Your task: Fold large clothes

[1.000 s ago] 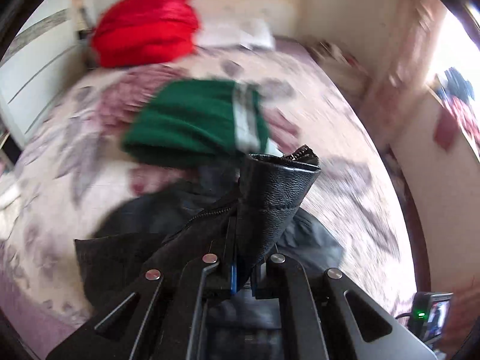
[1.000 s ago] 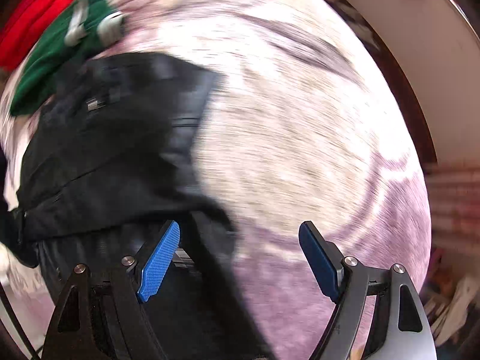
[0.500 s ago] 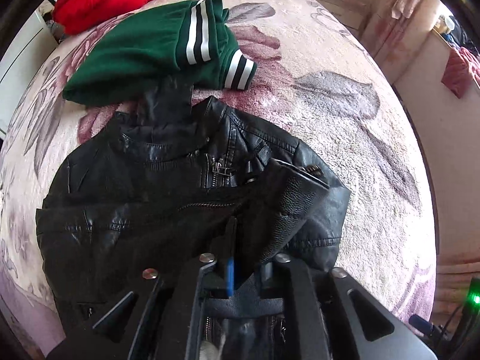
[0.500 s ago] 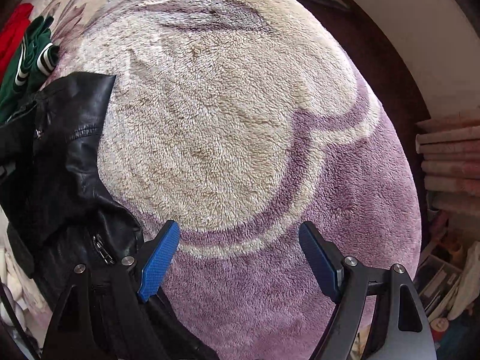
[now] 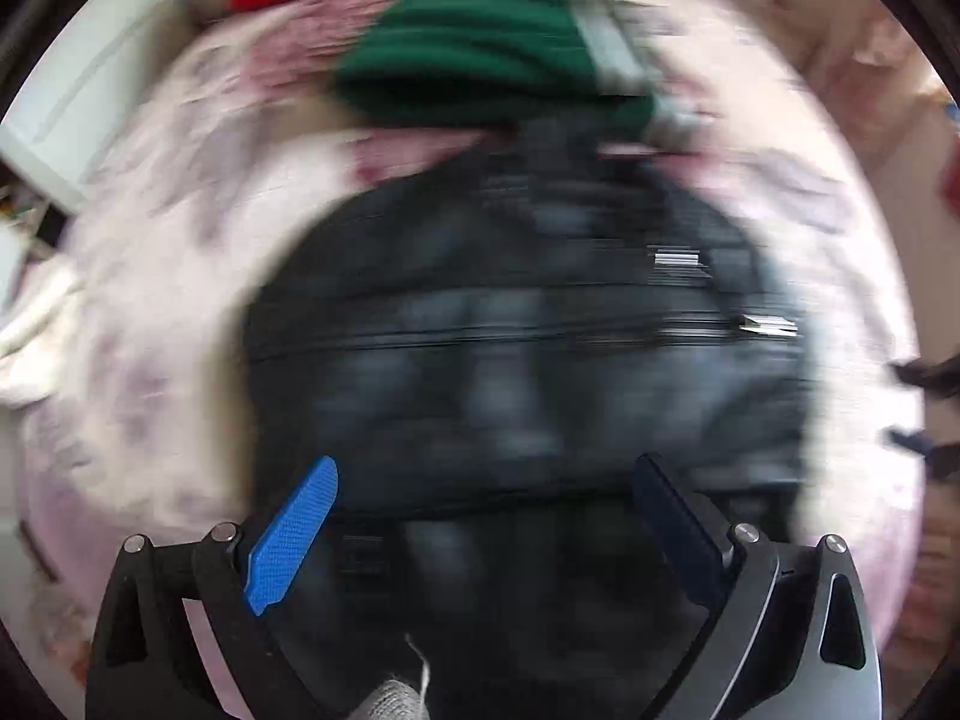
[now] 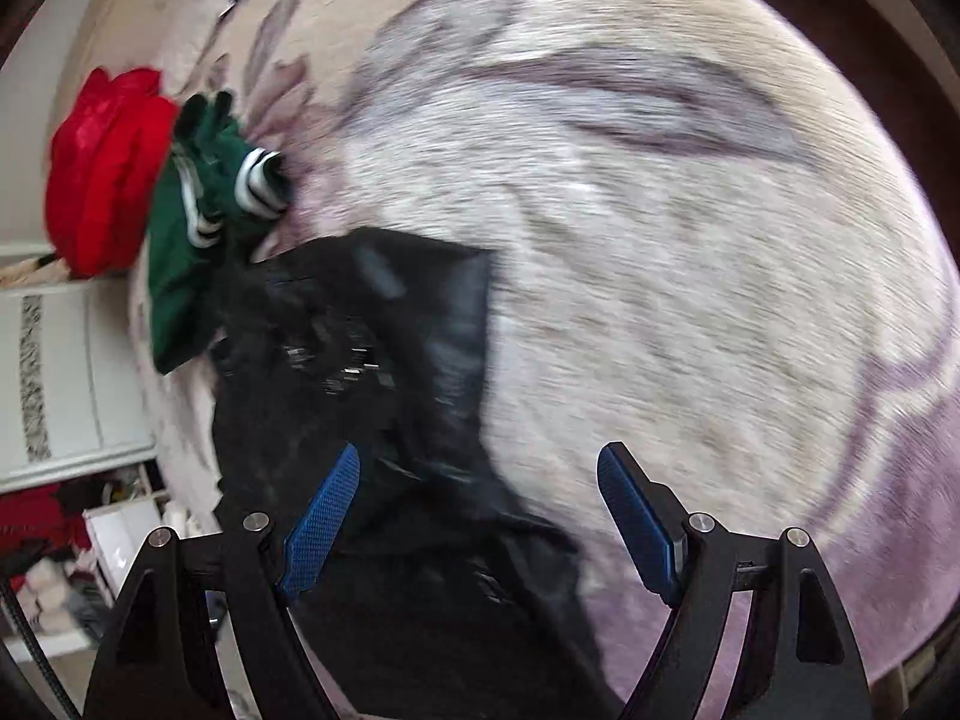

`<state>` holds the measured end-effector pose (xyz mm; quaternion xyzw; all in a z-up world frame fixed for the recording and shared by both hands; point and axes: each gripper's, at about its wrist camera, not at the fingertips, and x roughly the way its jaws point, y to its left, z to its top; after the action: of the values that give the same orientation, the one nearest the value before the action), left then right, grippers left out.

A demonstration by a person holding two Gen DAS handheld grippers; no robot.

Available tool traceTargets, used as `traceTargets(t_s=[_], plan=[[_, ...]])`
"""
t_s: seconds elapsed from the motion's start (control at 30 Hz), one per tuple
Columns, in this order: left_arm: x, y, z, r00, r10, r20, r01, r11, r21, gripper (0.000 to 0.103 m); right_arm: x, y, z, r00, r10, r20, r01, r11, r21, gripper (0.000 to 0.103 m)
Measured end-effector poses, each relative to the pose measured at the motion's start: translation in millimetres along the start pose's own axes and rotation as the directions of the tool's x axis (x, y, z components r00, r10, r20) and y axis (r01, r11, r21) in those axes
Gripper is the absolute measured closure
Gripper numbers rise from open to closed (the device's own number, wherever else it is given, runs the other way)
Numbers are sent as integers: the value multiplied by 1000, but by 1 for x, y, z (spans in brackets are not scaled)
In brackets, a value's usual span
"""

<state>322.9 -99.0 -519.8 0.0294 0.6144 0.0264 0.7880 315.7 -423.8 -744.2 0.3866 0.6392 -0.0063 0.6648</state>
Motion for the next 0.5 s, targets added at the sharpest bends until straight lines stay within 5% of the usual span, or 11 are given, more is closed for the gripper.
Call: traceTargets(t_s=[0.13,0.2,0.23,0.27,0.3,0.4,0.5], plan=[[36,90,9,981,185,-59,-192,971,-140,2,38,64,-9,998,1,-65,-9,992,-123,20],[45,115,14,978,194,-70,-204,958,-199,2,61,86,-13,995,-25,-101,2,976,-219,20],[51,127,17,979,193,-72,-204,952,-228,2,73,94,-14,990,-55,-127,18,962,-274,34],[55,132,20,978,197,-74,-209,949,-235,2,92,105,-17,980,-118,-160,58,938,-341,74],[63,134,23,978,194,-75,-206,953,-223,2,104,110,-18,968,-208,-143,142,916,-375,94],[83,126,31,976,203,-82,-215,961,-174,2,104,117,-30,952,-297,-71,247,886,-393,102],[84,128,39,983,169,-72,-179,967,-181,2,70,121,-40,958,-284,40,279,887,-369,102]])
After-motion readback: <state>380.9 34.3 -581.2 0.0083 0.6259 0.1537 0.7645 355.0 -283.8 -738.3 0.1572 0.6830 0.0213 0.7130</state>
